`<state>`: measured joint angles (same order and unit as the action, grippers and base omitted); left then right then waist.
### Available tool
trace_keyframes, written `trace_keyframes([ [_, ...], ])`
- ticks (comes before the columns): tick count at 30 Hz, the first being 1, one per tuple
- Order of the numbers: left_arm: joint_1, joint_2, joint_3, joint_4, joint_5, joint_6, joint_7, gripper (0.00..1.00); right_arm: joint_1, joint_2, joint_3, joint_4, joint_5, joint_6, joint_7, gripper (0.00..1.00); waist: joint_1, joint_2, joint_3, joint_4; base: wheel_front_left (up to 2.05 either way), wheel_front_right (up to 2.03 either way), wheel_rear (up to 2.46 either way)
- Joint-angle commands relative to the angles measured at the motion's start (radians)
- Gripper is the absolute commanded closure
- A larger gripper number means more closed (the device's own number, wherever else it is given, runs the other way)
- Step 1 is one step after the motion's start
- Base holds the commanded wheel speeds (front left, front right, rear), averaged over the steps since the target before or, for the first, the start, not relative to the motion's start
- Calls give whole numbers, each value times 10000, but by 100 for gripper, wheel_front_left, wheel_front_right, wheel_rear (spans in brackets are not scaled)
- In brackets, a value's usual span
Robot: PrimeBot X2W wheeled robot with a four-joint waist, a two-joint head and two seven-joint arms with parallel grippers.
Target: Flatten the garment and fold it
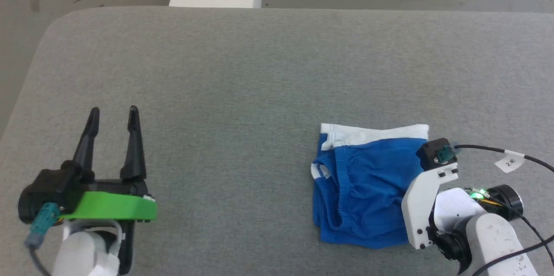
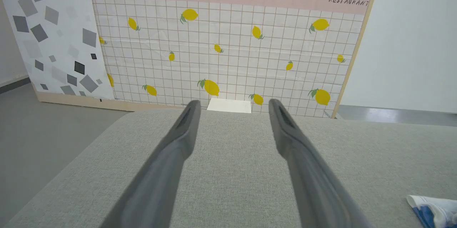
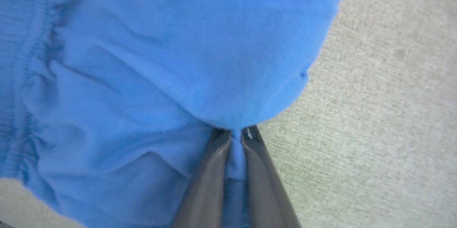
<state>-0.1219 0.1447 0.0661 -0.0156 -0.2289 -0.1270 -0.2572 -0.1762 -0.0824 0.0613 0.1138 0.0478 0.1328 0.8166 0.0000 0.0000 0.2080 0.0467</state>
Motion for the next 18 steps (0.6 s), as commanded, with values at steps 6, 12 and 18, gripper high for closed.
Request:
trace_keyframes([
  [6,333,73,677,-523,37,-36,-45,0,-666,-1116,939,23,354,-21,142,100,0,0,316,-1449,0,0,0],
  [12,502,218,1024,-1066,88,-36,-45,0,-1542,-2340,1695,-12,874,-21,326,100,0,0,762,-2987,0,0,0],
  [18,708,391,1285,-1564,167,-36,-45,0,-2392,-3028,1938,381,1175,-21,239,100,0,0,1256,-4316,0,0,0],
])
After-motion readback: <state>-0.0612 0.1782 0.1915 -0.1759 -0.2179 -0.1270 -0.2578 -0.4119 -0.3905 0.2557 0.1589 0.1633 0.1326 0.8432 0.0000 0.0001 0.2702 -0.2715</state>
